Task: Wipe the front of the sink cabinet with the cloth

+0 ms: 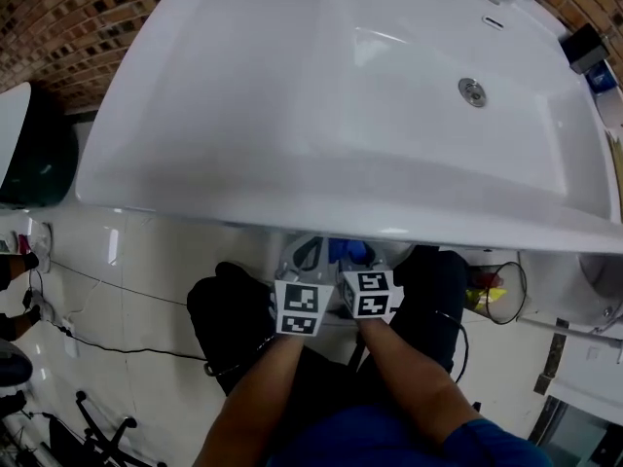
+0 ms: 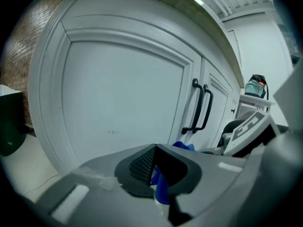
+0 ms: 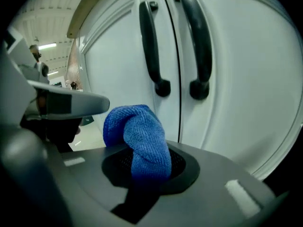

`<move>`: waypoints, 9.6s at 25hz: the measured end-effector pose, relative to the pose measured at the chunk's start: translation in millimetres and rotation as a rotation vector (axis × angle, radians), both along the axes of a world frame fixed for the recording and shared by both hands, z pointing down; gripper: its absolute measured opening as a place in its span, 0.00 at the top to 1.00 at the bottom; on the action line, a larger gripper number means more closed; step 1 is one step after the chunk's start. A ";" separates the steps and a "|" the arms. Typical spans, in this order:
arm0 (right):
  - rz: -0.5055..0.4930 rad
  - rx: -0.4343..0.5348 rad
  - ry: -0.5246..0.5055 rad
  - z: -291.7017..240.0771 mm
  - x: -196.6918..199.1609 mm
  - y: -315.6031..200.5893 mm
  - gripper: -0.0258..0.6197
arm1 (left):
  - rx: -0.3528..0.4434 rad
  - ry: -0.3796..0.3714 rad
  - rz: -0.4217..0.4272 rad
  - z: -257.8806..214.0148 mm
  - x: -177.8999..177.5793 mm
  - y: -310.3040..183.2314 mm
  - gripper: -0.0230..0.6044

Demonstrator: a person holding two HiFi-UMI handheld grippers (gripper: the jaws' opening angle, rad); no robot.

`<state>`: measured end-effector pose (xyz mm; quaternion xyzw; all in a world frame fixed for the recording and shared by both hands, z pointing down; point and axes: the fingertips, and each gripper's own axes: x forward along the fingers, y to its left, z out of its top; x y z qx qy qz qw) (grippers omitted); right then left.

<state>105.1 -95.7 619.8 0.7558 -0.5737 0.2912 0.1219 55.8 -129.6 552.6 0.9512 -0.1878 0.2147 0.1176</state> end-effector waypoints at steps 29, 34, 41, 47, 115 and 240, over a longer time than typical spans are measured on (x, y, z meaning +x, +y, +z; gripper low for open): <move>0.138 0.321 -0.321 -56.9 7.1 36.9 0.84 | 0.033 0.018 0.120 -9.9 14.4 35.4 0.96; 0.192 0.372 -0.342 -70.0 26.3 40.8 0.84 | 0.091 0.023 0.187 -20.1 19.2 52.2 0.96; 0.198 0.322 -0.327 -52.3 36.0 35.6 0.84 | 0.092 0.006 0.198 -16.0 21.7 54.0 0.96; 0.195 0.265 -0.326 -33.4 38.8 37.8 0.84 | 0.068 -0.015 0.192 -6.4 24.0 50.6 0.96; 0.046 0.326 0.101 -131.4 76.8 61.1 0.84 | 0.076 0.091 0.238 -28.6 55.0 121.8 0.96; 0.073 0.595 -0.186 -188.4 128.9 144.3 0.83 | 0.148 0.228 0.258 -105.8 121.3 158.8 0.96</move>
